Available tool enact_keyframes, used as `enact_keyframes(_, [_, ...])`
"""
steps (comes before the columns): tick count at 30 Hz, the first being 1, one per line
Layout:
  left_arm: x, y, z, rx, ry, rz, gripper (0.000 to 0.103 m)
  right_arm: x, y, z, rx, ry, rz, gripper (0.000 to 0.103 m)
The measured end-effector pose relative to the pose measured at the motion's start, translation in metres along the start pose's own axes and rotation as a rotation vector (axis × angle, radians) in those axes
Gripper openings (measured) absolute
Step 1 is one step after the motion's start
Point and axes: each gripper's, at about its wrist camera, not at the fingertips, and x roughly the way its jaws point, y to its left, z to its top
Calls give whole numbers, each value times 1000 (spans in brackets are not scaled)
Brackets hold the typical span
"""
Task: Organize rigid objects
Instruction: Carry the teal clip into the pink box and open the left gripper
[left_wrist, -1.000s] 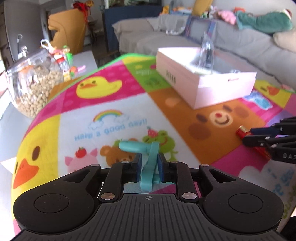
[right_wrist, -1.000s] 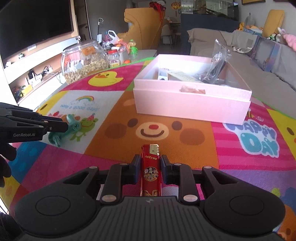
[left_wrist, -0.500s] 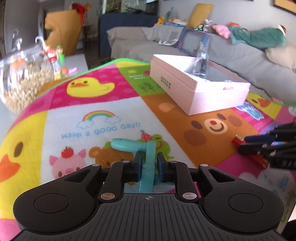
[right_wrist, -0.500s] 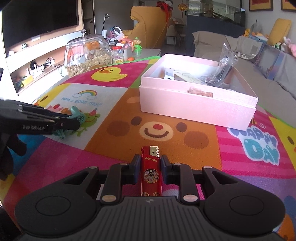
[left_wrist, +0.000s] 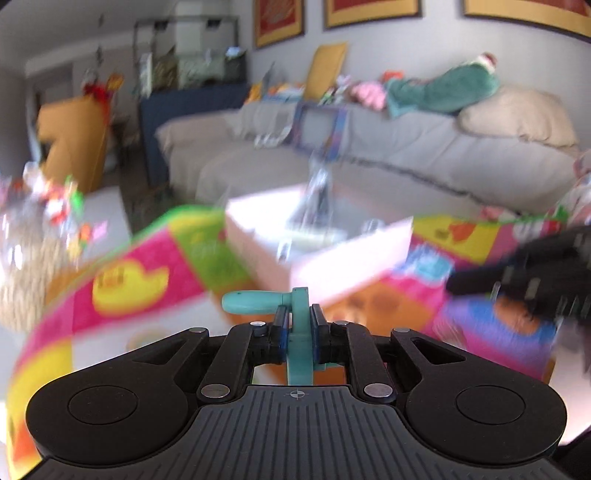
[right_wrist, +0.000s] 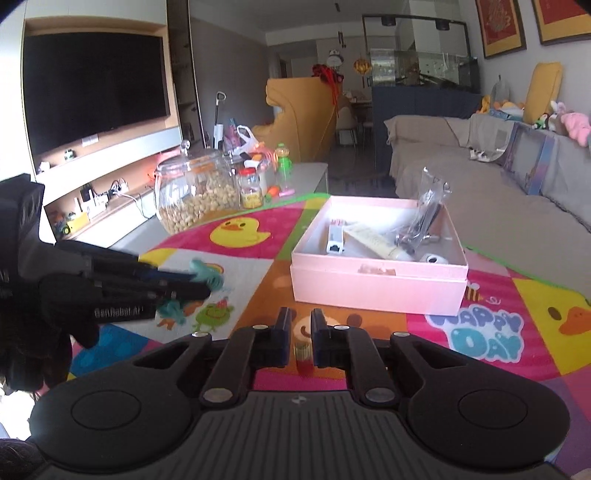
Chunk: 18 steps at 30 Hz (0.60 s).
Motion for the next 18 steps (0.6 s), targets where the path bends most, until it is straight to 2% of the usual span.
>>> enact_keyframes(6, [26,-12,85,68,-139,-8,14,0,-11,-9,35,6,-22,9])
enact_keyframes(10, [65,-6,119,-17,-170,-46,15,-3,-21,-20,26,27,-45,10])
enact_keyframes(11, [76,-4,124,-44,-172,-45,15,-3,-23,-23,26,46,-28,13])
enact_keyframes(12, [88,-2,128,-65,-164,-41,15,-2,-25,-27,30,63,-4,22])
enact_keyframes(13, [100,0,130,-82,-141,-33,16,-2,-26,-30,31,77,20,25])
enact_keyframes(16, [127,5,127,-126,-90,-10,16,8,-22,-39,22,133,76,26])
enact_keyframes(18, [135,8,120,-144,-64,-18,16,19,-18,-45,14,171,79,26])
